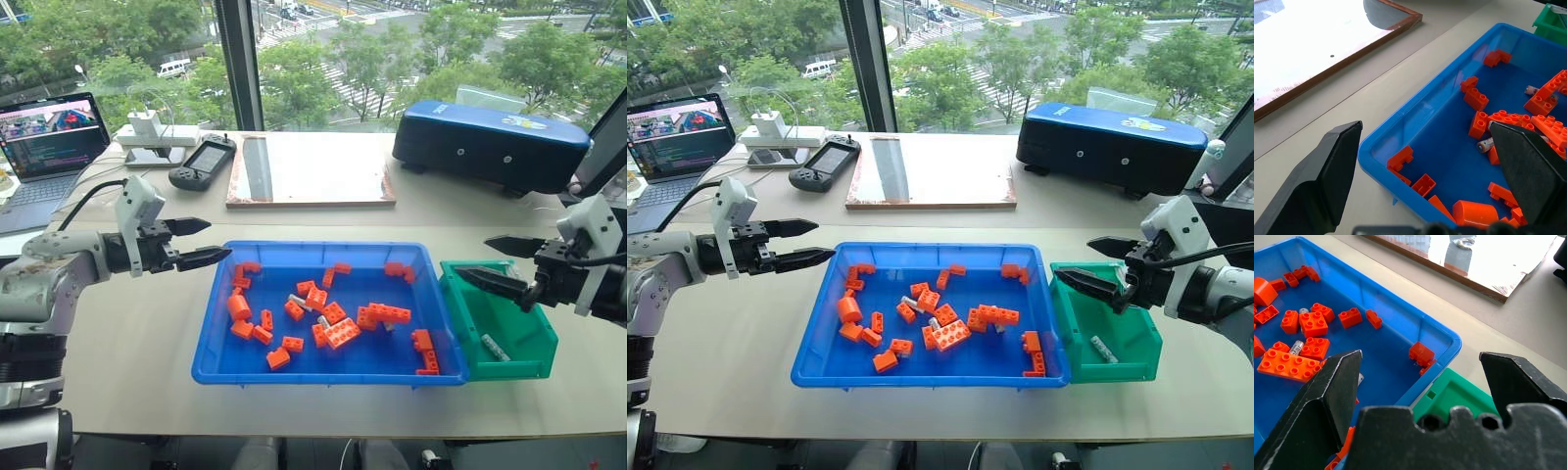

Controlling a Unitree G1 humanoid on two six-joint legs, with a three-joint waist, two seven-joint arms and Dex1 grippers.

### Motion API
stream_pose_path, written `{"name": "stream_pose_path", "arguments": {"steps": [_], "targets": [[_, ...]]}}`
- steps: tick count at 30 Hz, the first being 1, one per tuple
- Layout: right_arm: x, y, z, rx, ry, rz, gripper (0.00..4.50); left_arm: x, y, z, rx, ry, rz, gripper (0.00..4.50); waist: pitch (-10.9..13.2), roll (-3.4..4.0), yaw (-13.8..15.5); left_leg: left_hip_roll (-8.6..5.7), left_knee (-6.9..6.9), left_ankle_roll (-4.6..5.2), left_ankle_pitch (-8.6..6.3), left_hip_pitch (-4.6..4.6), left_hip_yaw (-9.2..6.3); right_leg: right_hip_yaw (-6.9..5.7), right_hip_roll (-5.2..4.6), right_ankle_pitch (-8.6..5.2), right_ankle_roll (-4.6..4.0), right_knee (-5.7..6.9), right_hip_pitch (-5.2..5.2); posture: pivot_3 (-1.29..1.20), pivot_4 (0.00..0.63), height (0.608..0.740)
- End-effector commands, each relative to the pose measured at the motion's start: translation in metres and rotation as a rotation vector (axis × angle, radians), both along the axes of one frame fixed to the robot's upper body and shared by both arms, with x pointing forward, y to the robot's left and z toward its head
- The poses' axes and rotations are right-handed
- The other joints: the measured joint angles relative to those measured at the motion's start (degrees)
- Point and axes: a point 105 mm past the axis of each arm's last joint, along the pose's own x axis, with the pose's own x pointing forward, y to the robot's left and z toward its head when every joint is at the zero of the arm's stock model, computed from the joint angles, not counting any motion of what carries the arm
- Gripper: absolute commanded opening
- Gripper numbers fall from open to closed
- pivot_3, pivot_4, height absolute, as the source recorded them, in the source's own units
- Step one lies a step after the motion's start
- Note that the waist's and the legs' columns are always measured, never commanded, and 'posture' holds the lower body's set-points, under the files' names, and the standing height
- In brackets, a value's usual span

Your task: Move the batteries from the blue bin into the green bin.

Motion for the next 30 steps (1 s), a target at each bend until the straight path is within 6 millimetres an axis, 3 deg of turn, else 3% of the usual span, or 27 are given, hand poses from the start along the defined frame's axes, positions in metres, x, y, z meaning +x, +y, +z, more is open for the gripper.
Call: {"name": "stream_pose_path", "arguments": {"steps": [1, 4, 12, 18, 23, 27, 30], "targets": [[-0.001, 0.004, 0.010, -0.086, -0.046, 0.016, 4.48, -0.001, -0.006, 0.021, -0.027, -0.075, -0.047, 4.50, 0.00, 0.00, 0.01, 0.00, 0.00, 0.00, 0.00, 0.00, 0.00, 0.00, 0.00, 0.00, 0.00, 0.00, 0.00, 0.00, 0.150, 0.732], [-0.003, 0.018, 0.010, -0.203, 0.016, 0.081, 4.48, -0.014, -0.031, 0.040, -0.071, -0.078, -0.248, 4.50, 0.04, -0.01, 0.02, -0.02, 0.01, 0.00, 0.00, -0.01, 0.02, 0.01, 0.00, 0.00, 0.00, 0.00, -0.02, 0.00, 0.150, 0.732], [-0.011, 0.086, -0.005, -0.293, 0.107, 0.350, 4.48, -0.048, -0.061, 0.022, 0.158, 0.025, -0.577, 4.50, 0.05, -0.01, -0.78, 0.05, -0.04, 0.01, -0.01, -0.03, 0.00, 0.00, 0.14, -0.01, -0.03, -0.14, -0.02, 0.00, 0.150, 0.732], [0.005, 0.100, -0.039, -0.284, 0.137, 0.334, 4.48, -0.047, -0.072, 0.023, 0.197, -0.042, -0.614, 4.50, 0.06, -0.03, -0.29, 0.02, 0.01, 0.01, -0.01, -0.09, -0.04, -0.01, 0.13, -0.01, -0.03, -0.13, -0.03, 0.00, 0.150, 0.732], [0.014, 0.099, -0.062, -0.314, 0.133, 0.294, 4.48, -0.051, -0.080, 0.024, 0.207, -0.067, -0.623, 4.50, 0.08, -0.06, 0.02, 0.00, 0.05, 0.02, -0.01, -0.16, -0.06, -0.01, 0.11, -0.01, -0.02, -0.10, -0.08, 0.00, 0.150, 0.732], [0.016, 0.095, -0.079, -0.406, 0.127, 0.294, 3.48, -0.053, -0.080, 0.018, 0.262, -0.073, -0.631, 4.50, 0.08, -0.06, -0.23, -0.01, 0.04, 0.02, -0.01, -0.16, -0.06, -0.01, 0.13, -0.01, -0.03, -0.05, -0.12, 0.00, 0.150, 0.732], [0.018, 0.096, -0.083, -0.407, 0.122, 0.298, 2.43, -0.053, -0.081, 0.019, 0.265, -0.082, -0.626, 4.50, 0.08, -0.06, -0.25, 0.01, 0.04, 0.02, -0.01, -0.14, -0.07, -0.01, 0.16, -0.01, -0.03, -0.03, -0.11, 0.00, 0.150, 0.732]]}}
